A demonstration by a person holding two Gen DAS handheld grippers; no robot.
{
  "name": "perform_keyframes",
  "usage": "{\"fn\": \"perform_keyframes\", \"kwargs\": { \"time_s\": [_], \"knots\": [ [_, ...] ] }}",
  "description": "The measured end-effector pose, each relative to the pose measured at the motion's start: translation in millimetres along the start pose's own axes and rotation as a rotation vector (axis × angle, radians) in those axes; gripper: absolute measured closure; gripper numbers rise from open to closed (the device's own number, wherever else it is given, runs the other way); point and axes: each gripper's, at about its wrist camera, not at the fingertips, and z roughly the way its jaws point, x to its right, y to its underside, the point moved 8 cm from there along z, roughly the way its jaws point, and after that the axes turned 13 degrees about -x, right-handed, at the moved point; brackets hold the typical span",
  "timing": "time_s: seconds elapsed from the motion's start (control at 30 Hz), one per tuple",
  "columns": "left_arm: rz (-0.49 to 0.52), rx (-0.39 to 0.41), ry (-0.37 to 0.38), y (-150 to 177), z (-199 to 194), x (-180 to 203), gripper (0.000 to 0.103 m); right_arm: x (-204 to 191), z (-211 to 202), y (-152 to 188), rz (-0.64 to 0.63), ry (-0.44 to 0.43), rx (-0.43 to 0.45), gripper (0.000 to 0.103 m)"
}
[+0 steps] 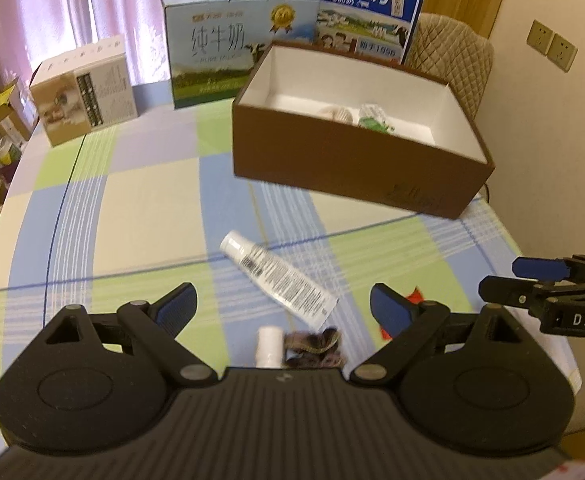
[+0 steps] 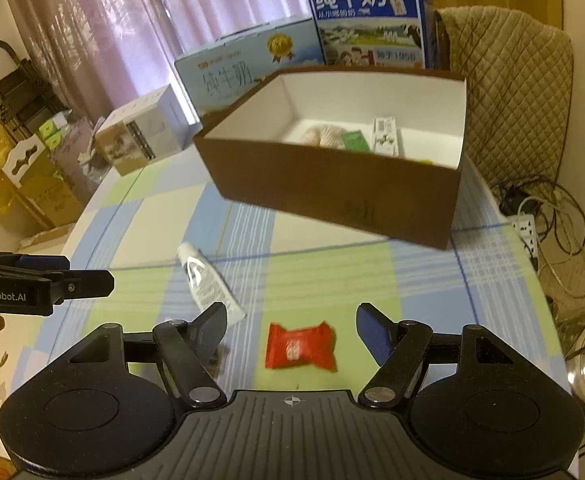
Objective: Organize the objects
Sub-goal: 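Move both tools back from the brown box toward the remaining table items, then lower the right tool onto the brown scrunchie and close it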
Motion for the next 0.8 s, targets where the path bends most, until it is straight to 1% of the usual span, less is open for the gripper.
{"fn": "perform_keyframes", "kwargs": {
  "time_s": [0.2,0.37,0.57,0.8],
  "knots": [
    [-0.019,-0.038,-0.005,18.2,8.3,-11.3,0.011,-5.4,12.9,15.9,-0.006,0.000,-0.045,0.034],
    [-0.010,-0.072,-0.022,31.4,17.2,-16.5,0.011,-7.8,21.9,24.6,-0.006,0.007,-0.069,0.034],
    [0.007,-0.102,-0.006,46.0,28.6,-13.3,0.012,-6.5,31.6,33.7,0.001,0.022,-0.098,0.034],
    [0.013,-0.130,-0.014,52.9,41.0,-15.8,0.013,-6.1,39.5,41.6,0.001,0.029,-0.120,0.034]
  ]
}}
